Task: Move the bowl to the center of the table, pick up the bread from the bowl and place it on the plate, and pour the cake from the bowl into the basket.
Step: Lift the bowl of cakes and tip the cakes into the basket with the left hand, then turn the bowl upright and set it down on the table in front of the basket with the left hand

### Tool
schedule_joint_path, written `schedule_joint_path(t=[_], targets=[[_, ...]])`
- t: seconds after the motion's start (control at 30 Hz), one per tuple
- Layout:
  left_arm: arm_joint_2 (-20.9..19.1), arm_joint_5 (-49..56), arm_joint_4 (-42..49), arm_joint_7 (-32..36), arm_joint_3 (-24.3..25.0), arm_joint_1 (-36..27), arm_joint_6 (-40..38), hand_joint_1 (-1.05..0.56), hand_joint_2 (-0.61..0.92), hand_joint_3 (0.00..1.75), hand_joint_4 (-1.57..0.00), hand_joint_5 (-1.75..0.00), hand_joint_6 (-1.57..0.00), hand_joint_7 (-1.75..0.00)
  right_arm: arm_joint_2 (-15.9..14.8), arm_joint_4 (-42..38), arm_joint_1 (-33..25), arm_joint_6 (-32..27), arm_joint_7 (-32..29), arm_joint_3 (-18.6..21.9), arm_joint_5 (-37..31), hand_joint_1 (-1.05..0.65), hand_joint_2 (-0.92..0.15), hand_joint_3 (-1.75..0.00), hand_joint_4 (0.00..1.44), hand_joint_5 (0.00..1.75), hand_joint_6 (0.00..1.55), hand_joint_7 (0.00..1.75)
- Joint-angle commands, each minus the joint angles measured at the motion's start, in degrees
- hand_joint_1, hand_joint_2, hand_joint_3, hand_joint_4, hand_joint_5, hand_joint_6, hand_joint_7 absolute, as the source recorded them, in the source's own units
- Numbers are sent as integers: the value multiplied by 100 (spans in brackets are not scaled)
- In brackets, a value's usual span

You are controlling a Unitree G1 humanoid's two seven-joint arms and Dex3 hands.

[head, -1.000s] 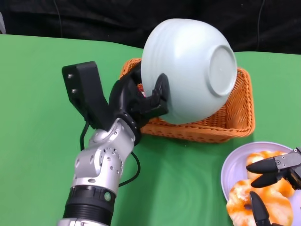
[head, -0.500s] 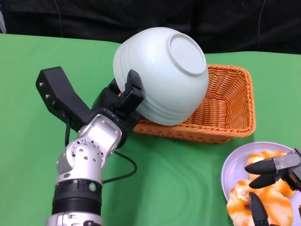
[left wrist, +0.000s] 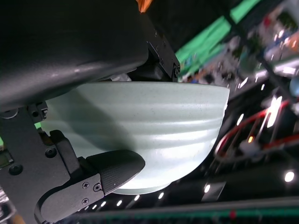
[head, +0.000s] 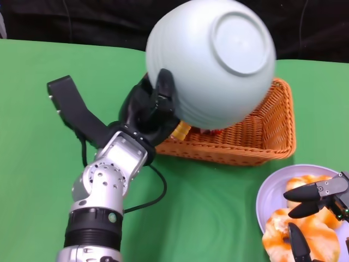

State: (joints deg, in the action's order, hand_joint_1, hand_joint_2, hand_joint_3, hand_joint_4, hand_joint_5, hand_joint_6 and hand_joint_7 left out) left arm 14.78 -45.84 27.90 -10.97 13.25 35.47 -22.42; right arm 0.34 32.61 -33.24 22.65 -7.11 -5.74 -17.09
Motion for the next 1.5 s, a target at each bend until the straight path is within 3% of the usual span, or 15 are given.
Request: schedule_joint_path(t=[0.03, 0.17, 0.47, 0.67, 0.87, 0.97, 1.0, 1.1, 1.2, 1.33, 1.4, 1.5], targets=[[-24, 106, -17, -590, -27, 93, 188, -28, 24, 171, -110, -175, -90, -175, -76, -12, -15, 136, 25, 24, -5, -9, -35, -121, 45, 150, 42, 125], [-196, 452, -113, -1015, -142, 0, 429, -26, 24, 171, -110, -175, -91, -175, -93, -25, 2, 171, 18, 52, -40, -9, -36, -120, 46, 149, 42, 125], [-1081, 1996, -903, -1825, -898, -682, 1557, -18, 23, 170, -110, -175, -96, -166, -75, -23, 10, 260, -24, 114, -72, -9, -36, -119, 46, 150, 40, 125], [-1544, 2671, -1338, -2181, -1237, -1090, 2291, -14, 30, 157, -109, -175, -97, -161, -72, -21, 30, 303, -54, 150, -124, -11, -37, -119, 46, 150, 40, 125], [-2204, 3664, -1555, -2516, -1511, -1650, 4369, -6, 27, 162, -105, -171, -99, -152, -50, 4, 49, 303, -112, 186, -169, -11, -38, -118, 46, 150, 39, 126], [-2274, 3791, -1450, -2490, -1551, -1690, 4812, -6, 25, 164, -107, -168, -101, -150, -49, 16, 50, 294, -119, 189, -183, -11, -38, -118, 46, 150, 39, 126], [-2465, 4026, -1426, -2545, -1597, -1791, 5399, -5, 25, 164, -108, -168, -101, -150, -55, 21, 55, 295, -130, 207, -204, -11, -38, -118, 46, 150, 39, 127], [-2775, 4391, -1307, -2580, -1695, -1922, 6397, -6, 12, 173, -103, -174, -91, -164, -62, 29, 63, 298, -148, 236, -240, -11, -38, -119, 45, 151, 38, 127], [-3040, 4975, -900, -2312, -1710, -1972, 7784, -14, 8, 174, -103, -175, -89, -167, -37, 82, 49, 258, -151, 241, -262, -10, -38, -119, 45, 151, 37, 126], [-3089, 5953, -187, -1708, -1411, -1842, 9419, -16, 8, 173, -104, -175, -85, -173, -24, 137, 46, 195, -122, 244, -219, -10, -38, -118, 44, 151, 37, 127], [-3086, 6589, 190, -1406, -1142, -1716, 10233, -11, 17, 147, -101, -175, -77, -174, -22, 143, 55, 180, -119, 253, -225, -11, -37, -118, 44, 152, 36, 126], [-2966, 7691, 520, -1178, -468, -1593, 11194, -12, 22, 133, -100, -175, -76, -175, -11, 142, 47, 220, -141, 244, -260, -10, -37, -118, 44, 152, 36, 126]])
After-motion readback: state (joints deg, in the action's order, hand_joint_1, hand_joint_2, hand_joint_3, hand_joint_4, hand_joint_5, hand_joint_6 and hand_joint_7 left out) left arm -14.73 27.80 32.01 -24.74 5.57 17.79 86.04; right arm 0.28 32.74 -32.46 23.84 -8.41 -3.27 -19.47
